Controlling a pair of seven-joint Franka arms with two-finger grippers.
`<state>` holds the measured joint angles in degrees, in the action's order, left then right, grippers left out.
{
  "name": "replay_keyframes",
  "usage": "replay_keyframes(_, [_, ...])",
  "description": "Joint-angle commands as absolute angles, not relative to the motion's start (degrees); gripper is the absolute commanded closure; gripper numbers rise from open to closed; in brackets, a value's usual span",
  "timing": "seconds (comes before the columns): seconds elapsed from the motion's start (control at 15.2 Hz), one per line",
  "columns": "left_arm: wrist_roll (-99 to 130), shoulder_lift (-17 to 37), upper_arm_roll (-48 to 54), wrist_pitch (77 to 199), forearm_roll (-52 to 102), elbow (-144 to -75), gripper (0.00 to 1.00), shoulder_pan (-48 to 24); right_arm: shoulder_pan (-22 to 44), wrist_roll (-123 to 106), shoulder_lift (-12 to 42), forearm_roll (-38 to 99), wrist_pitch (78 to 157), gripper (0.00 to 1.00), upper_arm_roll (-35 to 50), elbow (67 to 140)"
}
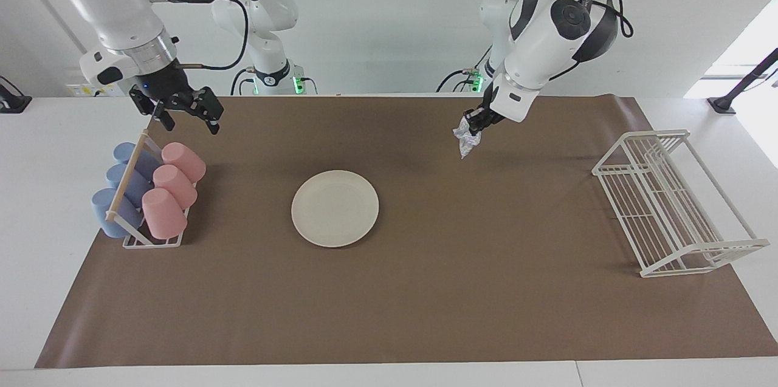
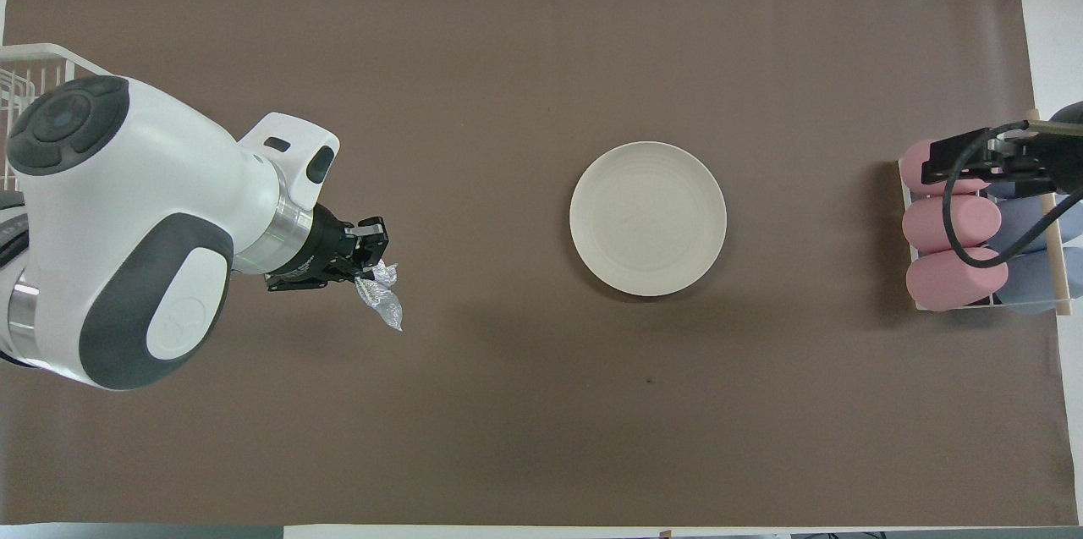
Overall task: Wipe plate with sponge
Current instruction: 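Lower the scrubber into the wire basket and open the left gripper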
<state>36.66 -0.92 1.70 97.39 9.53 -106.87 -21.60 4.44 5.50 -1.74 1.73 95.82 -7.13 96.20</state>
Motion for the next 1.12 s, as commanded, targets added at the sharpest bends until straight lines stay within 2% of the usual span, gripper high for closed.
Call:
replay_keyframes(0.0, [37.71,-0.09,1.49,90.2,1.43,-102.84,1.0,-22.15,5.62,2.38,-1.76,1.93,92.3,0.0,-10.18,94.32])
replay_keyframes(0.13, [37.71,0.17,1.49,85.98,-4.01,-101.0,1.0,-22.67,7.37,-2.34,-1.06,1.58,90.53,0.0,-11.77,92.56])
replay_keyframes(0.46, [37.79,4.74,1.76,75.52,-19.48,-96.07,1.0,-25.13,7.38,-3.16,-1.05,1.93,92.55,0.0,-11.69,92.29])
replay_keyframes(0.86, [37.01,7.38,1.85,73.04,-42.07,-97.82,1.0,-25.58,7.65,-0.35,-0.09,1.93,91.67,0.0,-8.79,89.56])
replay_keyframes(1.05, [30.78,7.29,1.76,73.74,-52.8,-101.86,1.0,-25.05,7.03,-0.44,-0.61,1.93,91.58,0.0,-8.79,90.26])
